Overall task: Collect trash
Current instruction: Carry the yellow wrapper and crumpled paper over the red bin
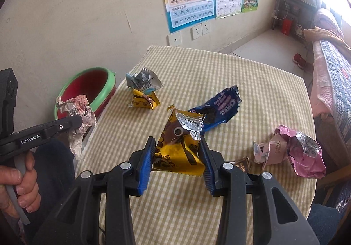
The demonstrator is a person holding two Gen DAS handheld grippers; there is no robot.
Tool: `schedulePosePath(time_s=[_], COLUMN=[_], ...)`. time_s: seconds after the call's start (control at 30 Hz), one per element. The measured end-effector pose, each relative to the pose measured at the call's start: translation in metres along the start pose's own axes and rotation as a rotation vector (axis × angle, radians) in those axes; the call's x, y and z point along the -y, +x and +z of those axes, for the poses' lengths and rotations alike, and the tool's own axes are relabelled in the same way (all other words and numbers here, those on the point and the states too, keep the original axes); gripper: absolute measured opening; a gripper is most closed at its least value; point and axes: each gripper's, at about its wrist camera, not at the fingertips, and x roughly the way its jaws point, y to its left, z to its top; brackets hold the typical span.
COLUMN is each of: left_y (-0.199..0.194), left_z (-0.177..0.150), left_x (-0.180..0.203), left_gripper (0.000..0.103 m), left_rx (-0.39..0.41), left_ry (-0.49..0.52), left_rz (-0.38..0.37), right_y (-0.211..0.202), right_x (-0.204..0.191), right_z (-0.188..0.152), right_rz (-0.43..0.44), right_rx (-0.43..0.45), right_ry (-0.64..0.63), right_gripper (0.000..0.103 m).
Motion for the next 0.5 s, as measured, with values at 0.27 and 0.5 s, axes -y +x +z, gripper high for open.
schedulePosePath(time_s=[0.27, 0.5], left_y=[-0.014, -0.023], left_z=[0.009, 0.012], left_x=[-0.045, -0.093], left_gripper=[0.043, 0.043], left_rx=[0.042, 0.076], left_ry=[-0.058, -0.159], left_rz=[0.032, 0.053], right_y=[0.023, 0.043], right_x=[-0.044, -0.096], right_z=[0.024, 0.05], right_rz=[0.048, 0.118], right_rx=[-0.006, -0.007], right_ry=[-0.069, -0.153], right_gripper=[0.039, 0.039])
